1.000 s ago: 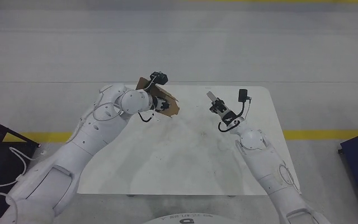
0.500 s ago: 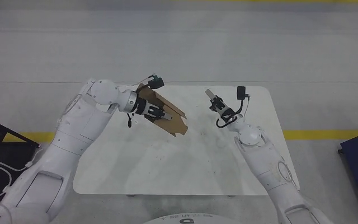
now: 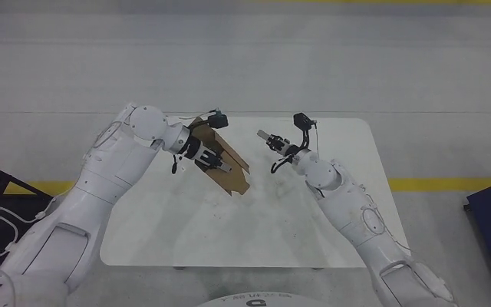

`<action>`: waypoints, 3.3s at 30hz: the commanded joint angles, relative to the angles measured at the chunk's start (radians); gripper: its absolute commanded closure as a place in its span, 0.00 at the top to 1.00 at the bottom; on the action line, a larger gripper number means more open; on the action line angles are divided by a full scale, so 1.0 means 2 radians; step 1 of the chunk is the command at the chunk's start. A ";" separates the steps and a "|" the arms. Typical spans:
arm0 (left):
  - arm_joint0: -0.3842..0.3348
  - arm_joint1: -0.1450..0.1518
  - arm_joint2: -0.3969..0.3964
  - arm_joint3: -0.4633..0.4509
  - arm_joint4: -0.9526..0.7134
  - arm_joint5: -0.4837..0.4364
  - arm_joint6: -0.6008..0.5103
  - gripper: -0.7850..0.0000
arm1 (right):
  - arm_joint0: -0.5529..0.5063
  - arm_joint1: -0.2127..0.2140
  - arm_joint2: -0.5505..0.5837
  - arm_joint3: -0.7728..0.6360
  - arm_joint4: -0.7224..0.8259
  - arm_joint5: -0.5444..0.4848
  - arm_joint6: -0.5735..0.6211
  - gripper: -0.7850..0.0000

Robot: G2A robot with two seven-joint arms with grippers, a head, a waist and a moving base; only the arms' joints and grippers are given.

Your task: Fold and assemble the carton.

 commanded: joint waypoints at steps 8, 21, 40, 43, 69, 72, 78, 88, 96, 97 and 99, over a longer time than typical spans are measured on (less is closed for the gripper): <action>-0.014 0.003 0.032 -0.020 -0.011 0.003 -0.003 0.00 | 0.020 -0.002 -0.023 0.010 -0.018 -0.035 0.081 1.00; -0.030 0.001 0.053 -0.002 -0.039 -0.007 0.007 0.00 | 0.017 0.002 -0.026 0.017 0.007 -0.148 0.174 1.00; -0.036 -0.005 0.043 0.035 -0.079 -0.009 0.042 0.00 | 0.038 0.004 -0.031 0.052 0.100 -0.224 0.280 1.00; -0.036 -0.006 0.040 0.039 -0.085 -0.010 0.045 0.00 | 0.042 0.003 -0.035 0.058 0.105 -0.226 0.282 1.00; -0.019 0.003 -0.020 0.064 -0.182 -0.018 0.067 0.00 | 0.038 0.008 -0.013 0.068 0.173 -0.249 0.268 1.00; -0.019 0.003 -0.025 0.070 -0.192 -0.014 0.066 0.00 | 0.031 0.011 -0.005 0.067 0.176 -0.252 0.253 1.00; -0.022 0.004 -0.042 0.097 -0.238 0.024 0.045 0.00 | 0.006 0.020 0.034 0.069 0.201 -0.284 0.228 1.00; -0.016 0.006 -0.033 0.073 -0.061 -0.004 0.248 0.00 | -0.028 0.028 0.069 0.064 0.160 -0.277 0.142 1.00; -0.013 0.004 -0.036 0.082 -0.103 0.052 0.222 0.00 | -0.031 0.028 0.068 0.062 0.165 -0.276 0.142 1.00; -0.017 0.002 -0.037 0.091 -0.133 0.081 0.194 0.00 | -0.035 0.028 0.068 0.057 0.172 -0.281 0.146 1.00; -0.026 -0.003 -0.040 0.113 -0.191 0.112 0.140 0.00 | -0.047 0.030 0.076 0.051 0.197 -0.311 0.155 1.00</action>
